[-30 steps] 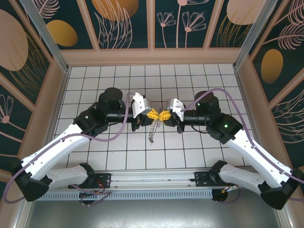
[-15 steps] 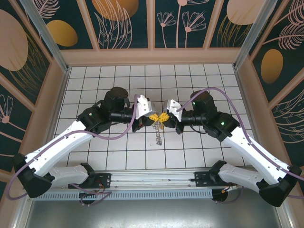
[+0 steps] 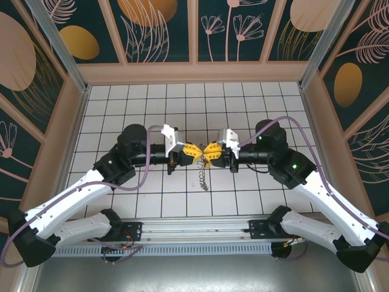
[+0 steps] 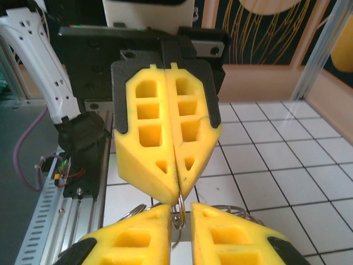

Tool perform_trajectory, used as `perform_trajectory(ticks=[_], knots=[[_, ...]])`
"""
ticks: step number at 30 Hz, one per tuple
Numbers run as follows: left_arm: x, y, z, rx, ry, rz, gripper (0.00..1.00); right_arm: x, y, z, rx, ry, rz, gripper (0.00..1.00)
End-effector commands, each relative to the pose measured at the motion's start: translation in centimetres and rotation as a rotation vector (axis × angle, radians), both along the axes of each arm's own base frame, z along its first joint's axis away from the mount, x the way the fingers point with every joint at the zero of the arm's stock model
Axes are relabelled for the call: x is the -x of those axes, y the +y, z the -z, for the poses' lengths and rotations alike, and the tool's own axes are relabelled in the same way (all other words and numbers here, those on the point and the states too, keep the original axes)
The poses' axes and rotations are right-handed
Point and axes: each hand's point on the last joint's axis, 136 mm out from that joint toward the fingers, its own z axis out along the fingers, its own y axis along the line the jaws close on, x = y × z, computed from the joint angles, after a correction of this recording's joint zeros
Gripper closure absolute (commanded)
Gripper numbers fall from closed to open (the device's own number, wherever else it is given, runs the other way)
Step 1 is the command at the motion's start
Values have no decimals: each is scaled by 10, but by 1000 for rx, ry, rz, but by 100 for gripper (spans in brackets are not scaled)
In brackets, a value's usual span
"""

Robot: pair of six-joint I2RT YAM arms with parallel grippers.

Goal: Put the keys on the keyring

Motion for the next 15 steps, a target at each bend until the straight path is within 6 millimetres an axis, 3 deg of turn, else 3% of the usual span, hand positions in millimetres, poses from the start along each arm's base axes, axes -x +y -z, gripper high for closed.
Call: perform_trajectory(ticks=[1,7,15], knots=[[15,5,-41,151,-43,48,100,7,3,-10,-58,-12,-37,84],[19,6,-50,196,-42,68,100,8,4,-9,-67,-10,-50,87],[17,2,-43,203,-17,83,100,8,4,-9,-71,-24,-49,87]])
